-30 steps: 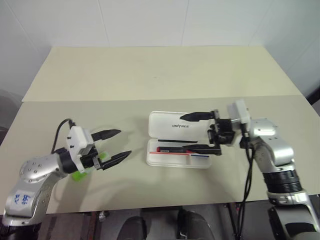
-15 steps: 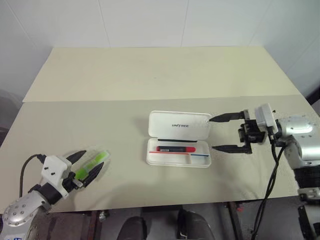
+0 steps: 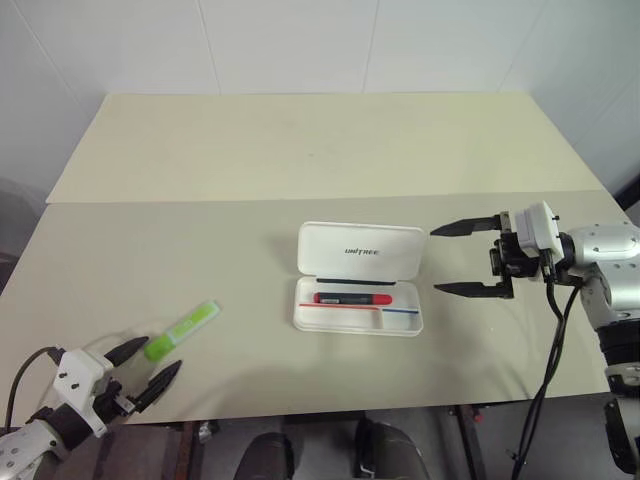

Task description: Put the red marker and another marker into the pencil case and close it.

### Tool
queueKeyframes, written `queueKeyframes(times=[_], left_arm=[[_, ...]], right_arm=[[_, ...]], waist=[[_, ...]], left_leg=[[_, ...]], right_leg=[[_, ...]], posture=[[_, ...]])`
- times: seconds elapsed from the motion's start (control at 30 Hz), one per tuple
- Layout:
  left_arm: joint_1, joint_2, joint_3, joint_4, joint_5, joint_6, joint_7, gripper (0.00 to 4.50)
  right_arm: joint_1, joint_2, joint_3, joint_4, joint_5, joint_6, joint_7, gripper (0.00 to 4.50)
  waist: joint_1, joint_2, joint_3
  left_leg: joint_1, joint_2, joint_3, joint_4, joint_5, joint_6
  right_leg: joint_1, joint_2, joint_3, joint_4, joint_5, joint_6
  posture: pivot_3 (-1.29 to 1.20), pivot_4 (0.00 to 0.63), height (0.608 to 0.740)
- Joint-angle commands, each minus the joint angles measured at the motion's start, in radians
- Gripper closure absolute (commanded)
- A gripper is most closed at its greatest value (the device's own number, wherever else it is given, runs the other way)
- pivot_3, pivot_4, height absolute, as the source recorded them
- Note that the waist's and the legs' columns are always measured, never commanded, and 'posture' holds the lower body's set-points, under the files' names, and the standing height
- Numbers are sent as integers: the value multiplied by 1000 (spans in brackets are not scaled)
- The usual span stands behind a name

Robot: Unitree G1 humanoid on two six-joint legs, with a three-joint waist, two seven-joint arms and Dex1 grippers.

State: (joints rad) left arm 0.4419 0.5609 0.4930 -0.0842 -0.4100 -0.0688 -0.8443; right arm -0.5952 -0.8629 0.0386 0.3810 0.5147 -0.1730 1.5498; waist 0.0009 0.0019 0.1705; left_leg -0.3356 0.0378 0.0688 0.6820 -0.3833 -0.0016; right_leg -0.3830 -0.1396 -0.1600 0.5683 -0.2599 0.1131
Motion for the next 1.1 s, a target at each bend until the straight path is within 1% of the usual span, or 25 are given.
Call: queueKeyframes(times=[0.03,0.2,0.37,0.4,0.43,0.5,0.53,0.57,0.6,0.67,0.83,0.93,1.1], left_arm=[[-39,33,17,112,5,-53,-42,540],[-113,52,-21,222,18,-96,-97,540],[-124,45,-49,227,8,-100,-121,540],[-123,42,-56,216,-2,-91,-128,934],[-120,39,-61,207,-9,-84,-132,1120],[-119,37,-77,174,-10,-60,-122,1731],[-118,38,-83,160,-7,-53,-116,2120],[-116,37,-87,149,-5,-47,-111,2377],[-114,38,-90,138,-5,-40,-108,2776],[-121,41,-99,120,-10,-23,-104,3389],[-157,41,-108,77,-16,-11,-83,3393],[-169,39,-108,52,-27,-7,-77,3393],[-175,73,-105,-111,-87,63,-89,3393]], right_arm=[[16,-24,-22,-36,7,-9,65,11],[51,-24,-45,-75,4,7,51,11],[83,-35,-69,-102,12,18,45,11],[92,-40,-76,-106,14,20,47,0],[99,-43,-83,-108,16,20,50,0],[109,-45,-92,-112,16,23,50,0],[113,-45,-94,-115,16,24,49,0],[116,-46,-96,-117,16,24,49,0],[118,-46,-97,-119,16,25,48,0],[117,-40,-92,-123,12,28,40,0],[115,-23,-79,-127,0,30,25,0],[115,-17,-77,-127,-5,31,22,0],[130,4,-79,-126,-17,24,9,0]], waist=[[-2,0,0],[-1,2,-1],[1,6,-4],[2,7,-5],[3,7,-5],[3,8,-5],[3,8,-5],[4,8,-5],[4,8,-5],[4,8,-6],[23,8,-6],[25,7,-6],[20,6,-5]], left_leg=[[0,0,0,0,0,0],[1,1,0,0,1,-1],[3,5,-1,0,3,-1],[3,5,-1,0,3,-1],[3,4,-1,0,3,-1],[3,4,-1,0,3,0],[3,4,-1,0,3,0],[2,3,-1,0,2,0],[2,3,-1,0,2,0],[2,2,-1,0,2,1],[2,-4,-1,0,1,3],[1,-5,-2,0,0,3],[0,-6,-1,0,0,3]], right_leg=[[0,0,0,0,0,0],[0,0,0,1,0,0],[0,-1,0,4,0,-1],[0,-2,0,4,0,-1],[0,-2,0,5,0,-1],[0,-3,0,5,0,-1],[0,-4,0,5,0,-1],[0,-4,0,5,0,-1],[0,-4,0,5,0,-1],[0,-5,-1,5,0,-1],[0,-9,-2,5,1,-1],[0,-9,-2,5,1,0],[-1,-8,-6,5,1,0]], posture=[[0,150,740],[0,150,740],[0,150,740],[0,150,740],[0,150,740],[0,150,740],[0,150,740],[0,150,740],[0,150,740],[0,150,740],[0,150,740],[0,150,740],[0,150,740]])
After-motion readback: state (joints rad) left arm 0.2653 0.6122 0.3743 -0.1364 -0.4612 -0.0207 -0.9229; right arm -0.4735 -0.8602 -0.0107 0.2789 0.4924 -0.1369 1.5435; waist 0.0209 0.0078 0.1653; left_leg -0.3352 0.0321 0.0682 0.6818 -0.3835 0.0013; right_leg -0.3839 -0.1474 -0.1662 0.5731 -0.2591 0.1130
